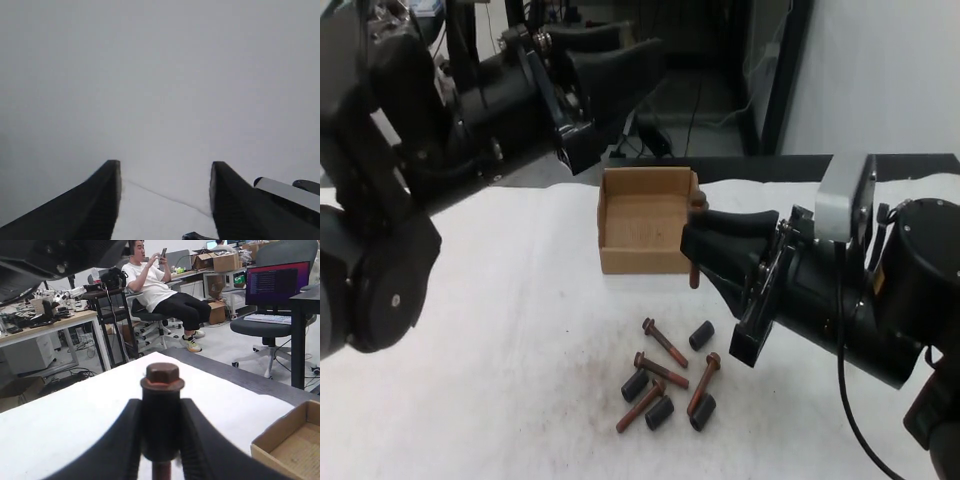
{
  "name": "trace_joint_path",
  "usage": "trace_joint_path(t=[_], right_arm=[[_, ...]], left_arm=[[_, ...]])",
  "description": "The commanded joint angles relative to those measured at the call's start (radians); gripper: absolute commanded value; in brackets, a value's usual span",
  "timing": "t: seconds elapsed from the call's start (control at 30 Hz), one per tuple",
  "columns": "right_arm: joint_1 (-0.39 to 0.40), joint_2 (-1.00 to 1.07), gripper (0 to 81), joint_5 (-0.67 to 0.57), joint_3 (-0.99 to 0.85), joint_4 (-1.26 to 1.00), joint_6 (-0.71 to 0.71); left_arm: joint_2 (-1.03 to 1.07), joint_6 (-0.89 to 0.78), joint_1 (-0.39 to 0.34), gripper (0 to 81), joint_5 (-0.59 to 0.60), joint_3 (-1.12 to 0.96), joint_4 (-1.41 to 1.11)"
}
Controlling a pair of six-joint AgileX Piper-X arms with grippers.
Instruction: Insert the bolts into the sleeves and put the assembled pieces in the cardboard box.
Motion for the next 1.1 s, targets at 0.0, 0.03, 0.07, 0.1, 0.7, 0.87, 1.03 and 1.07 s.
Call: trace_joint_path(t=[0.0, 0.03, 0.07, 0.1, 0.7, 0.87, 1.03, 1.07], right_arm=[[0.000, -0.004, 0.8, 0.000, -0.005, -0.068, -0.001], [0.000, -0.004, 0.8, 0.000, -0.007, -0.083, -0.001], [0.000, -0.004, 0.8, 0.009, -0.008, -0.089, -0.001], [0.000, -0.004, 0.8, 0.028, -0.007, -0.087, -0.001], [-0.089, 0.065, 0.8, 0.224, -0.519, 1.017, 0.068], [-0.154, 0.213, 0.8, 0.217, -0.742, 1.160, 0.070], [-0.172, 0.418, 0.8, 0.194, -0.975, 1.317, 0.070], [-0.172, 0.459, 0.8, 0.194, -1.025, 1.339, 0.070]], left_arm=[[-0.013, 0.000, 0.012, 40.0, -0.100, -0.008, -0.011], [-0.013, 0.000, 0.017, 34.3, -0.124, -0.008, -0.011], [-0.013, 0.000, 0.023, 26.1, -0.149, -0.008, -0.011], [-0.013, 0.000, 0.029, 17.4, -0.167, -0.008, -0.011], [-0.072, 0.116, 0.039, 0.3, -0.584, -0.008, 0.883], [-0.073, 0.203, 0.039, 0.3, -0.589, -0.008, 1.143], [-0.073, 0.218, 0.039, 0.3, -0.589, -0.008, 1.172], [-0.073, 0.218, 0.039, 0.3, -0.589, -0.008, 1.170]])
